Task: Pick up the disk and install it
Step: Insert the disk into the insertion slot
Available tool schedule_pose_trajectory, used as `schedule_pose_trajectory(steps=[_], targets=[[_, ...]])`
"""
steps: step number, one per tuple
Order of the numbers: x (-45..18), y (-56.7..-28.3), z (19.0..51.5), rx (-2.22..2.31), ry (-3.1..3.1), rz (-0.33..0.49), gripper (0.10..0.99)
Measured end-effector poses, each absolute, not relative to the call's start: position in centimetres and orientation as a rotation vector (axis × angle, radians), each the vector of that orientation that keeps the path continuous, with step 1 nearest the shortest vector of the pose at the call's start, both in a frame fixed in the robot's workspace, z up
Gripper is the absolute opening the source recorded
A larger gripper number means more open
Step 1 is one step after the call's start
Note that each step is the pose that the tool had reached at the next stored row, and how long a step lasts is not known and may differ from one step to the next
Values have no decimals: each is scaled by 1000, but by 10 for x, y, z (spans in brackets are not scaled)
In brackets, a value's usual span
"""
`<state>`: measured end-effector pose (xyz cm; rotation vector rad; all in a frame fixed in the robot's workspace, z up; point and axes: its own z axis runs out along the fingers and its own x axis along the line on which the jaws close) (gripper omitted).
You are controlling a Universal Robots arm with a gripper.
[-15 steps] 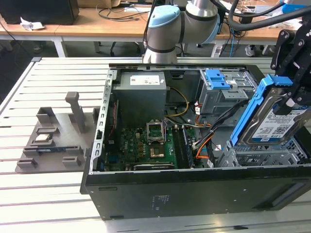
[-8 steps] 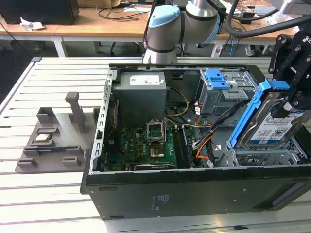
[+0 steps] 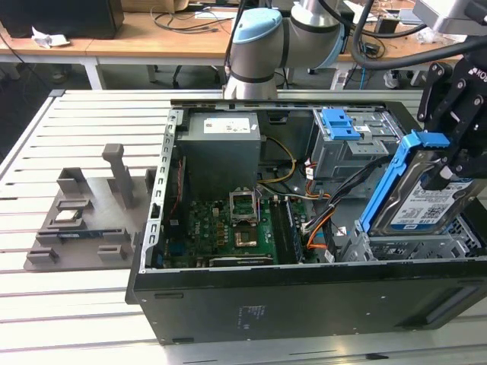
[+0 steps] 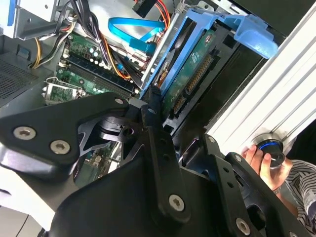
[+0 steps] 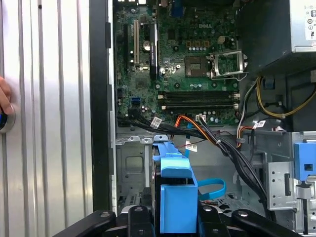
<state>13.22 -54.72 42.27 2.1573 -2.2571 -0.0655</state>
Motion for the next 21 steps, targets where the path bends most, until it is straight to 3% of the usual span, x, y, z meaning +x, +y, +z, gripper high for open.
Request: schedule_pose_trajectory(steps=[21], targets=[[132,-547,396,2157,-2257,-65,365]])
